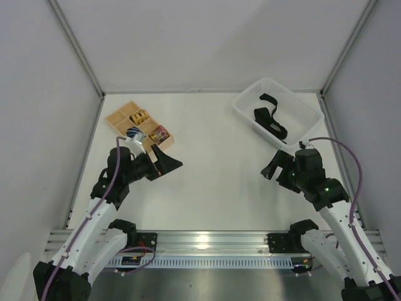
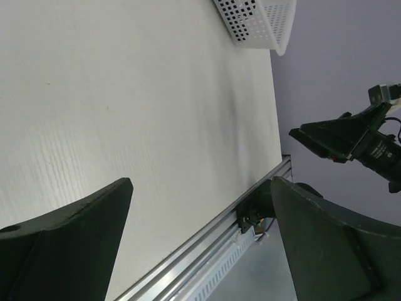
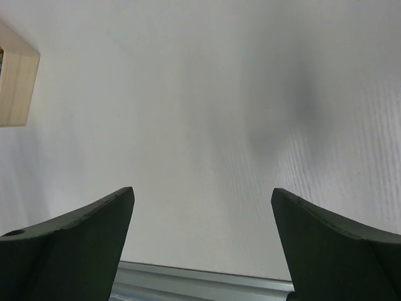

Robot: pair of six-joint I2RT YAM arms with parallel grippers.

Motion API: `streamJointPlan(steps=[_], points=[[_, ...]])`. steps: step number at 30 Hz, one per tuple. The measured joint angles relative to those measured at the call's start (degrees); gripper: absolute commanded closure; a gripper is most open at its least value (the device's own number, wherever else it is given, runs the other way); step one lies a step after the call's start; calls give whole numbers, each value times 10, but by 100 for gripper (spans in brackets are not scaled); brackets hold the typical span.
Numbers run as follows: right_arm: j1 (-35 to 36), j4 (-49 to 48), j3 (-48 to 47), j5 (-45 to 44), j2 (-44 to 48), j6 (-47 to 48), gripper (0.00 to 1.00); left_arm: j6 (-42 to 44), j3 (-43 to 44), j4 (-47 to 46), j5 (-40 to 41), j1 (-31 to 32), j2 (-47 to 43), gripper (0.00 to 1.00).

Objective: Roll the ties
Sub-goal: Grab a tie with the right arm

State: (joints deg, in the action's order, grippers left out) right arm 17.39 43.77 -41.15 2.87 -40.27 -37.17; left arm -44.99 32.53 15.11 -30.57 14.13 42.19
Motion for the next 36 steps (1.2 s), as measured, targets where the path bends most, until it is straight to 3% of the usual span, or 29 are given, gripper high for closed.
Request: streamJointPlan(steps=[5,8,18,20,28,33,36], points=[[-31,48,-92,-40,-52,23,0,-30,-4,10,8,-1,12,0],[-53,47,-168,-48,-126,39,7,-30,-9,26,26,-2,-19,0],[-109,-30,-469,-96,-508,111,12,-38,-71,37,-31,-3,-84,0],[-125,-43,-530,-96,-583,139,16,-23,-65,55,-31,-3,-91,4],[-196,-33,-732,-8,-824,243,14,54,10,158,-30,-3,-94,8],[-212,-10,-788,25,-918,287,14,66,11,193,-27,-3,-89,7],[-207,-2,-789,39,-950,308,22,71,15,207,-26,-3,-73,7]])
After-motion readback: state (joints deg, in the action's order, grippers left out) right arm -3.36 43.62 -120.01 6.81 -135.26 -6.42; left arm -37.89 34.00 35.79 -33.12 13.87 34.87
